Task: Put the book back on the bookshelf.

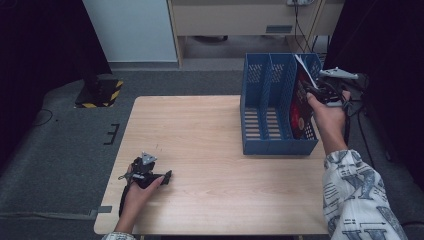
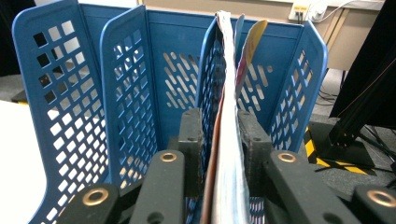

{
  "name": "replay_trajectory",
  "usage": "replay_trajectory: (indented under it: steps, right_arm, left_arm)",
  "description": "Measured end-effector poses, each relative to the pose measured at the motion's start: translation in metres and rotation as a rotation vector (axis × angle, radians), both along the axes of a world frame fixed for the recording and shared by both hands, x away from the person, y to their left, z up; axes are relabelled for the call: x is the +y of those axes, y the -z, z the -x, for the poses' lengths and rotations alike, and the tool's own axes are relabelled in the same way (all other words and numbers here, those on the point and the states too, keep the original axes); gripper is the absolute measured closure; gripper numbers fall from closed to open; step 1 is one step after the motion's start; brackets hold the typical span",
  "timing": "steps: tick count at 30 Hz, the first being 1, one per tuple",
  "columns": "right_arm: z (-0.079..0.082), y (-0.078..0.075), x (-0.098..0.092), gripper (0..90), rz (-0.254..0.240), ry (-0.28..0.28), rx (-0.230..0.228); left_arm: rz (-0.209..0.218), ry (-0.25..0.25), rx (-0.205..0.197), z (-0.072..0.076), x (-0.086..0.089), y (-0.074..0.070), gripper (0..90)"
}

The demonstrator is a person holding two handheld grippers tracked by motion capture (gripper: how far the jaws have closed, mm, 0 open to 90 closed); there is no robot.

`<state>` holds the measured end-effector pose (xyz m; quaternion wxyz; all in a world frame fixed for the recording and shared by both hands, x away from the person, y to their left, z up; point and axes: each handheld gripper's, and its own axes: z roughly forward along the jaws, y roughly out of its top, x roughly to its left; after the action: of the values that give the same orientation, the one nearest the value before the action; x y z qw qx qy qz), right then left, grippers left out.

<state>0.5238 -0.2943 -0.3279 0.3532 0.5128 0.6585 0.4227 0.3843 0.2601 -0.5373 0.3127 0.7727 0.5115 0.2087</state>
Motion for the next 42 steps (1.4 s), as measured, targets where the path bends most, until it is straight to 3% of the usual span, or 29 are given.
replay_trajectory:
  steps: [14, 26, 42]
  right_arm:
    - [-0.004, -0.002, 0.000, 87.0, 0.029, 0.002, 0.052]
    - [-0.006, -0.002, -0.003, 87.2, 0.027, 0.071, 0.027]
    - [-0.014, -0.005, -0.001, 87.2, 0.049, 0.119, 0.009]
  left_arm:
    - [0.000, 0.000, 0.000, 0.000, 0.000, 0.000, 0.0]
    - [0.000, 0.002, 0.000, 0.000, 0.000, 0.000, 0.0]
    - [0.002, 0.001, -0.002, 0.000, -0.001, 0.000, 0.0]
